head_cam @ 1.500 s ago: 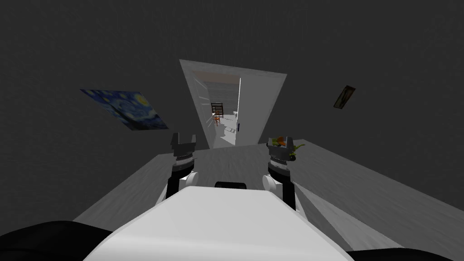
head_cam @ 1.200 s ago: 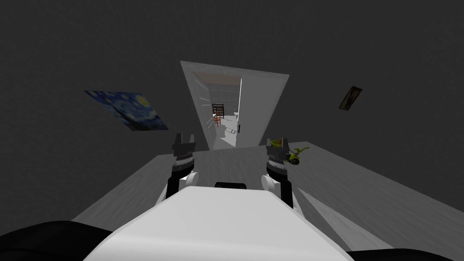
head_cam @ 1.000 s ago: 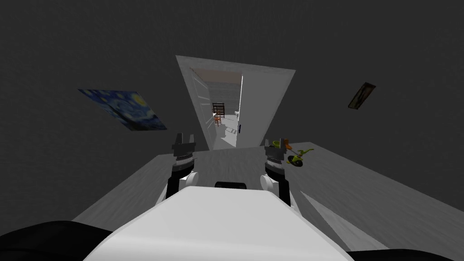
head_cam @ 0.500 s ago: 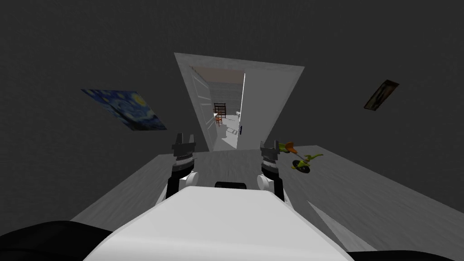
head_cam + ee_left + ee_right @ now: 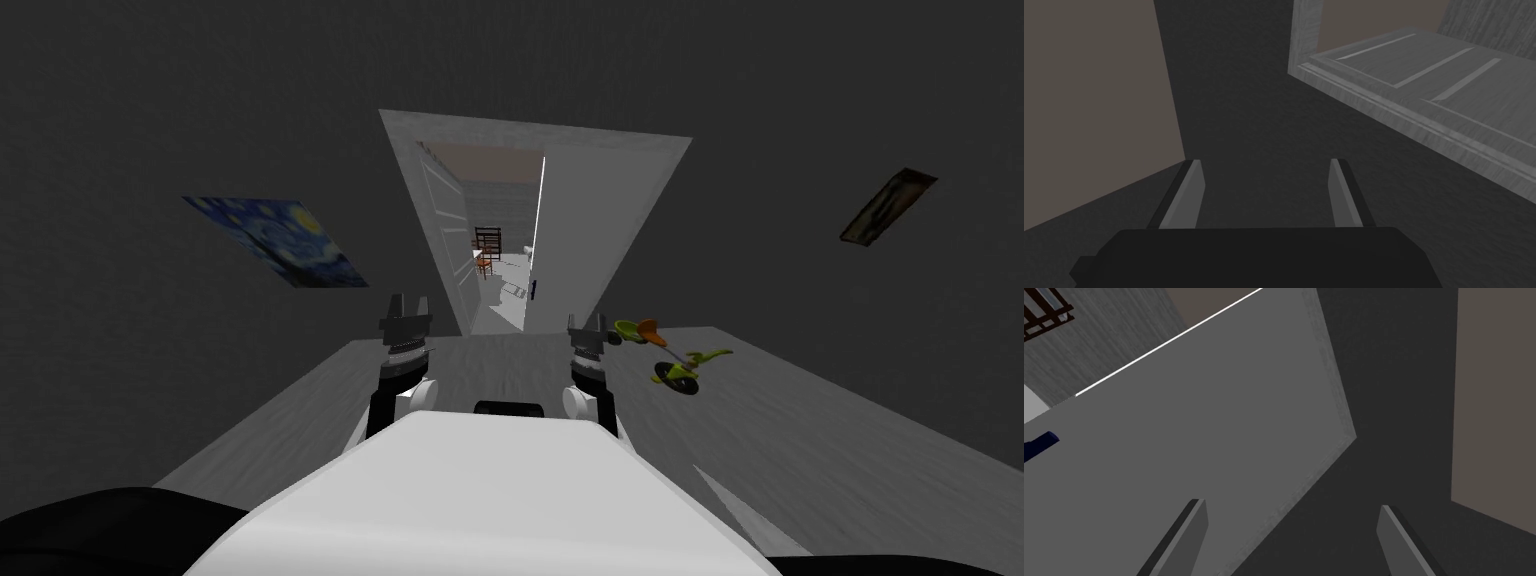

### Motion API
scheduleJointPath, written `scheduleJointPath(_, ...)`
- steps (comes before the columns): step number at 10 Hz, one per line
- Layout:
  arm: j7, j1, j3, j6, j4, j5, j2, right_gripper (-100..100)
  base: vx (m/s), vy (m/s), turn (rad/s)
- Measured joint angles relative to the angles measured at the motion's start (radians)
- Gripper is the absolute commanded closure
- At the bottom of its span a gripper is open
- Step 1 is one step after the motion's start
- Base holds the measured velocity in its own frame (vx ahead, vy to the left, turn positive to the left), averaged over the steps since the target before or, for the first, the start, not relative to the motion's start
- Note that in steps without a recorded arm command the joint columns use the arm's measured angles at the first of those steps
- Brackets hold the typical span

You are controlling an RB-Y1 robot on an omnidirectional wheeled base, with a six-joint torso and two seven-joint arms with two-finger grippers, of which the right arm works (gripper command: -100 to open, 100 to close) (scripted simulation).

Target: Push the door open

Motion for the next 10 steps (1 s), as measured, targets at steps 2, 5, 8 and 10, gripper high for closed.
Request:
scheduleJointPath(2, -0.032, -0.013, 0.023, -0.014, 0.049, -0.026, -0.004, -100, 0.136, -0.048, 0.085)
scheduleJointPath(5, -0.085, -0.03, 0.048, -0.029, 0.111, -0.068, -0.017, -100, 0.1, -0.037, 0.058)
scheduleJointPath(8, -0.128, -0.041, 0.077, -0.044, 0.165, -0.103, -0.021, -100, 0.087, -0.042, 0.062)
scheduleJointPath(10, -0.164, -0.049, 0.091, -0.057, 0.207, -0.129, -0.033, -100, 0.095, -0.034, 0.069)
